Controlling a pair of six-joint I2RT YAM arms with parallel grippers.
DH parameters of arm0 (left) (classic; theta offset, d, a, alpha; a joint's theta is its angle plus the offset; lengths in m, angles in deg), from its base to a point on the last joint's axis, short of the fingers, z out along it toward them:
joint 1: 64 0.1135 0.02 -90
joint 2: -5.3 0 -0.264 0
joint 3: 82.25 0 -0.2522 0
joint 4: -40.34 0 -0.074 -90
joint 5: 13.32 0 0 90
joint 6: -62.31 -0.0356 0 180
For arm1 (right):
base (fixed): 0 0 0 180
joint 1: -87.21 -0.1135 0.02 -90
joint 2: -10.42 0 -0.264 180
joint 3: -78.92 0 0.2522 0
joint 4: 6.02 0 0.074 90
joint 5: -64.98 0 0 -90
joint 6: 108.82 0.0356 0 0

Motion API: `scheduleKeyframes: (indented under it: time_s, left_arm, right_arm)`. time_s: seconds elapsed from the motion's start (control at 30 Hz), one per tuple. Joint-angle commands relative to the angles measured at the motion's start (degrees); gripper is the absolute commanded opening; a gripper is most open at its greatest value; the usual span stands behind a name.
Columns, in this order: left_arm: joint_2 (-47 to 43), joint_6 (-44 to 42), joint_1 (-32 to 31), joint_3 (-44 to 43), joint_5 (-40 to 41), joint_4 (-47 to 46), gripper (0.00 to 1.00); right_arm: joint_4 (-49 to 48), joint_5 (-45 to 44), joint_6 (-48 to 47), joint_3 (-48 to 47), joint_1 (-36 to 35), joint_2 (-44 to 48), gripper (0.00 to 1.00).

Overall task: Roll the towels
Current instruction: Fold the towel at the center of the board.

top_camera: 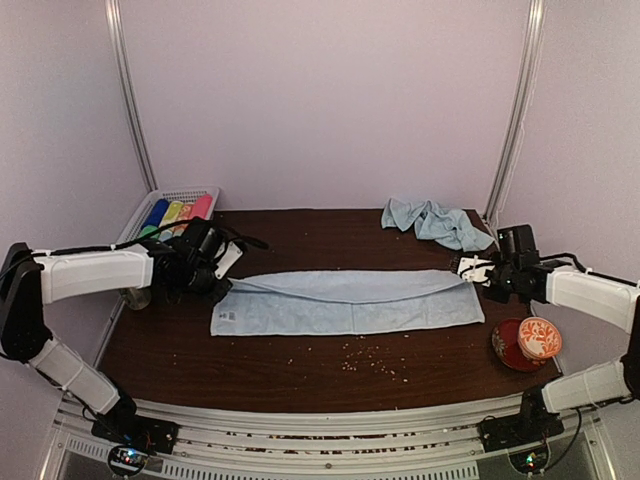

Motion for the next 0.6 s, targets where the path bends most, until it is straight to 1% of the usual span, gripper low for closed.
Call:
scheduleKeyframes:
  time_s: [0.0,0.13,0.4,0.5,0.57]
  left_arm:
    - [-2.4,2.7,0.1,1.3,-0.1,2.7,0.00]
    - [-3.2,3.4,-0.4,2.4,-1.6,3.2,0.00]
    - [-2.1,5.4,-1.8,2.2,-1.0,6.3,0.00]
    - [-3.6,6.1,-1.9,2.8,0.3,6.5,0.00]
    - [-4.9,6.3,-1.9,3.3,-0.9,6.6,0.00]
  right_arm:
    - [3.3,0.3,-2.8,1.9,0.5,1.6,0.00]
    - [4.0,-0.8,-3.3,2.5,0.5,1.3,0.00]
    - [3.8,-2.7,-5.2,4.3,0.4,0.4,0.00]
    - [3.5,-2.7,-5.1,4.4,0.6,0.8,0.00]
    - [4.2,-2.3,-5.6,4.4,0.7,1.3,0.00]
